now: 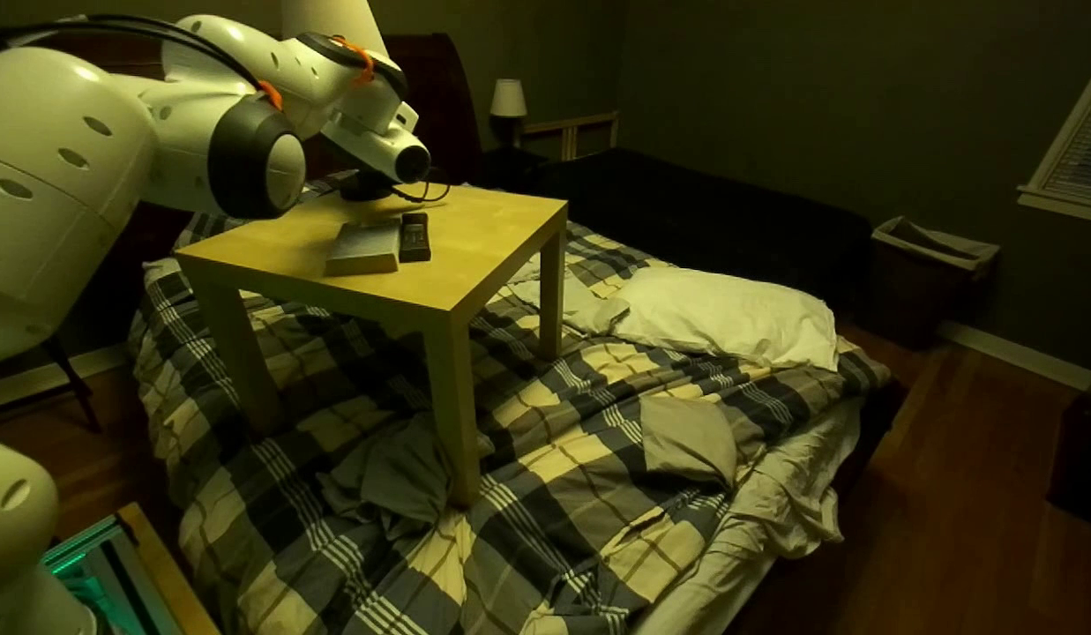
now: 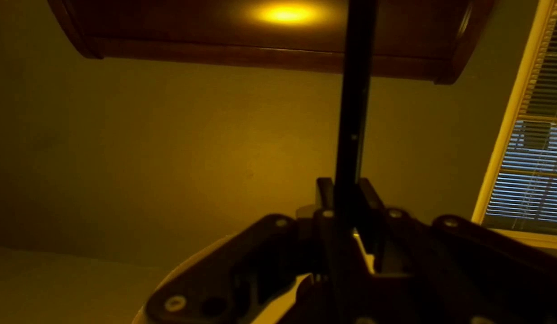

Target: Move the lamp to the left.

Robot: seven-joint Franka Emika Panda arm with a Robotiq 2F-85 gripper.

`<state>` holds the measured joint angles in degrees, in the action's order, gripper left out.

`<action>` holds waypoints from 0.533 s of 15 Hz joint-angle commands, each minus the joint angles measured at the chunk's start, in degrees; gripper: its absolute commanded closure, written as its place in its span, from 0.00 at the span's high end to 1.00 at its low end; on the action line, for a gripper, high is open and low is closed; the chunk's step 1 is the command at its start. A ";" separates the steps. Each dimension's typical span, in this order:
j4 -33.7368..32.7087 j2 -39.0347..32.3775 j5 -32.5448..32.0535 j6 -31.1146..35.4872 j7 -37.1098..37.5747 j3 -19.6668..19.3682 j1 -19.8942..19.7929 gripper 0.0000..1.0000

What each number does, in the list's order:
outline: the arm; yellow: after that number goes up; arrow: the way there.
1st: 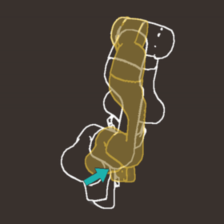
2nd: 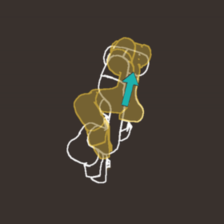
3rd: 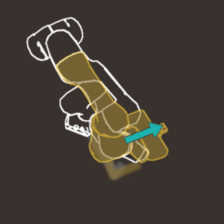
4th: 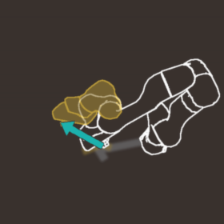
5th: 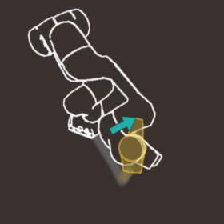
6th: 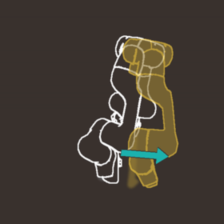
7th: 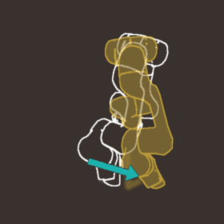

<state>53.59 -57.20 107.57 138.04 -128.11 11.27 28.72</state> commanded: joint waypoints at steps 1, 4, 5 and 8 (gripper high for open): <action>-11.44 -7.21 -2.14 0.90 2.86 -1.52 2.68 0.04; -15.91 -9.96 -2.33 0.98 3.51 -2.46 3.64 0.04; -16.38 -10.43 -4.30 1.48 2.77 -0.04 2.58 0.04; -19.52 -12.38 -7.27 1.73 4.69 0.57 2.75 0.04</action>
<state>40.61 -65.42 104.26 138.15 -125.67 10.79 31.04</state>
